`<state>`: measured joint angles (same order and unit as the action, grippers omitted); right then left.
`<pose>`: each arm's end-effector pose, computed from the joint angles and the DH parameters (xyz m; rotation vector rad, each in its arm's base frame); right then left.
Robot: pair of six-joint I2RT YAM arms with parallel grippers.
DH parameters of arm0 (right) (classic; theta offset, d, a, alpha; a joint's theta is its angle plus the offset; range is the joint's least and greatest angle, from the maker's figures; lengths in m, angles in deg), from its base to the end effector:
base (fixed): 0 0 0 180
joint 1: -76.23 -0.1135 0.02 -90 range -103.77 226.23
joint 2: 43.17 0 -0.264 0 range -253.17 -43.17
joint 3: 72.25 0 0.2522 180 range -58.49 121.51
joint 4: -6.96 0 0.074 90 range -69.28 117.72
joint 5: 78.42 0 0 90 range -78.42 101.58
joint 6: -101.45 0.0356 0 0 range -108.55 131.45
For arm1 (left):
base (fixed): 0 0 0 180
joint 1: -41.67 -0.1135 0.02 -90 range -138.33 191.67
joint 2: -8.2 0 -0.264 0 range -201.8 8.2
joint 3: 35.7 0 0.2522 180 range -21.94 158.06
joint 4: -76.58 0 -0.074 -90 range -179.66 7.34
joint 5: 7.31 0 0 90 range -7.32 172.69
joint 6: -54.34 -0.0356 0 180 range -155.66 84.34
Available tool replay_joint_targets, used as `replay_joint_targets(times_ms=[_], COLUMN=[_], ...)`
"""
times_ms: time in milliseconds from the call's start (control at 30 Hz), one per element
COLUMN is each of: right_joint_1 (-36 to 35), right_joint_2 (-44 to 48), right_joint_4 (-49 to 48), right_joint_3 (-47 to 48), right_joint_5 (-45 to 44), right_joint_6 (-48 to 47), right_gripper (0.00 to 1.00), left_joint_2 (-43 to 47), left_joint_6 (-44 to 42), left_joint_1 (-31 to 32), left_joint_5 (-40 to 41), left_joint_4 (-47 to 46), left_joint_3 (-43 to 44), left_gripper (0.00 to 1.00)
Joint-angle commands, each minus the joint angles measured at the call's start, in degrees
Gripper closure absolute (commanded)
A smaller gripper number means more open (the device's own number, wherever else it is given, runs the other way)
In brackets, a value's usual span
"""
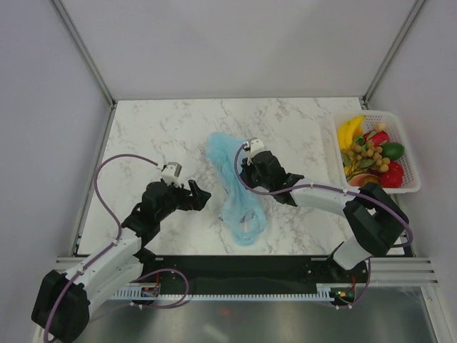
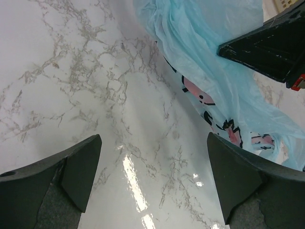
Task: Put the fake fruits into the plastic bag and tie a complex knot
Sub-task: Open the plastic bag at the center of the board.
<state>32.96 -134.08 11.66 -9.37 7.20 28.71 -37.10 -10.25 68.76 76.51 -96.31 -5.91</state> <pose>0.2486 0.2303 0.1997 -0.4478 2.1419 0.5298 0.1570 -0.0846 0.1916 0.1028 2.0285 -0.6968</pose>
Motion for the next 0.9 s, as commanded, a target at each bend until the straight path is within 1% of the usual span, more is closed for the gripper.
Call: replay_joint_targets(times_ms=[0,133,233,267,333,400,500,567,633,667,767,800,867], right_joint_1=[-0.68,-1.29,-1.82,-2.08,-2.26,-2.44,-2.61,-2.70,-2.88,-2.79,-2.96,-3.14,-3.23], right_joint_2=[2.14,1.62,2.05,2.23,2.58,3.02,3.55,3.64,3.90,3.99,4.60,4.69,4.78], right_joint_4=[-10.10,-11.50,-12.65,-12.56,-12.65,-12.74,-12.74,-12.82,-12.82,-13.09,-13.70,-13.70,-13.70], right_joint_3=[-2.01,-2.89,-3.42,-3.51,-3.77,-3.95,-4.21,-4.39,-4.56,-4.56,-5.00,-5.09,-5.09], right_joint_5=[1.93,0.60,-0.10,-0.54,-1.24,-1.33,-2.30,-2.65,-2.91,-2.91,-3.18,-3.18,-3.53], right_joint_6=[3.22,3.40,3.22,3.05,2.87,2.52,2.43,2.34,2.43,2.52,2.52,2.43,2.43], right_gripper=[1.00,1.00,1.00,1.00,1.00,1.00,1.00,1.00,1.00,1.00,1.00,1.00,1.00], left_joint_2=[-0.40,-3.65,-6.98,-7.95,-10.32,-11.12,-10.95,-11.47,-12.44,-13.84,-16.13,-17.88,-19.64], left_joint_6=[-0.18,1.39,4.03,6.12,8.51,11.50,14.05,15.54,16.16,16.95,18.97,19.32,20.29], left_joint_1=[0.07,0.07,0.07,0.07,0.07,0.07,0.07,0.07,0.07,0.07,0.07,0.07,0.07], left_joint_5=[-3.75,-3.58,-5.94,-6.65,-7.71,-7.97,-7.71,-5.79,-5.25,-5.34,-5.34,-5.25,-5.34], left_joint_4=[-5.03,-5.82,-8.19,-8.98,-8.73,-8.64,-12.06,-12.42,-12.85,-13.81,-16.45,-16.98,-18.56], left_joint_3=[2.34,3.21,3.92,4.01,5.32,6.29,5.33,5.32,5.68,6.02,6.73,7.08,8.22], left_gripper=[0.00,0.00,0.00,0.00,0.00,0.00,0.00,0.02,0.05,0.15,0.26,0.29,0.30])
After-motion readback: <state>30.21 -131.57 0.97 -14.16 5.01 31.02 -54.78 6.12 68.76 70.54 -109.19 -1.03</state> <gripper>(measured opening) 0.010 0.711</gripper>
